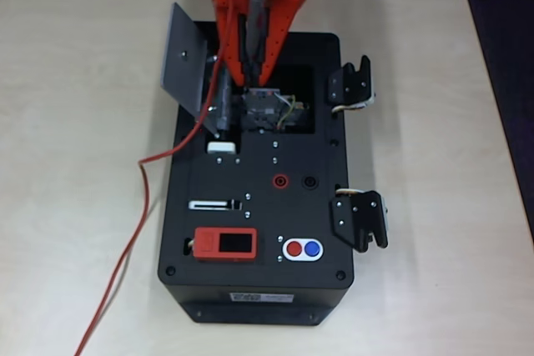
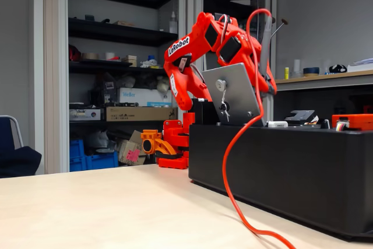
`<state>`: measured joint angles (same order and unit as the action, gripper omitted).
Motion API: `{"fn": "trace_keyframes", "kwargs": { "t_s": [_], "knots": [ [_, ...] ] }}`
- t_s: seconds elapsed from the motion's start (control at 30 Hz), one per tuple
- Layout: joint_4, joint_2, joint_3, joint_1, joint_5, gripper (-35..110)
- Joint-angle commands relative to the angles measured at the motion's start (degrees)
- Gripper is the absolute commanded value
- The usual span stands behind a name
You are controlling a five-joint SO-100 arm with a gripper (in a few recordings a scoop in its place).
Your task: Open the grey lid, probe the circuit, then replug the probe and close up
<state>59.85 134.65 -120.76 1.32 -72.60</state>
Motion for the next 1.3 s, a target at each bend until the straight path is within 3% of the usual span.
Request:
{"fn": "trace_keyframes", "kwargs": {
  "t_s": [0.0, 1.27],
  "knots": [
    [1.32, -1.58, 6.42, -0.35, -0.7, 0],
    [-15.47, -27.77, 25.31, -9.23, -14.59, 0]
  ]
}}
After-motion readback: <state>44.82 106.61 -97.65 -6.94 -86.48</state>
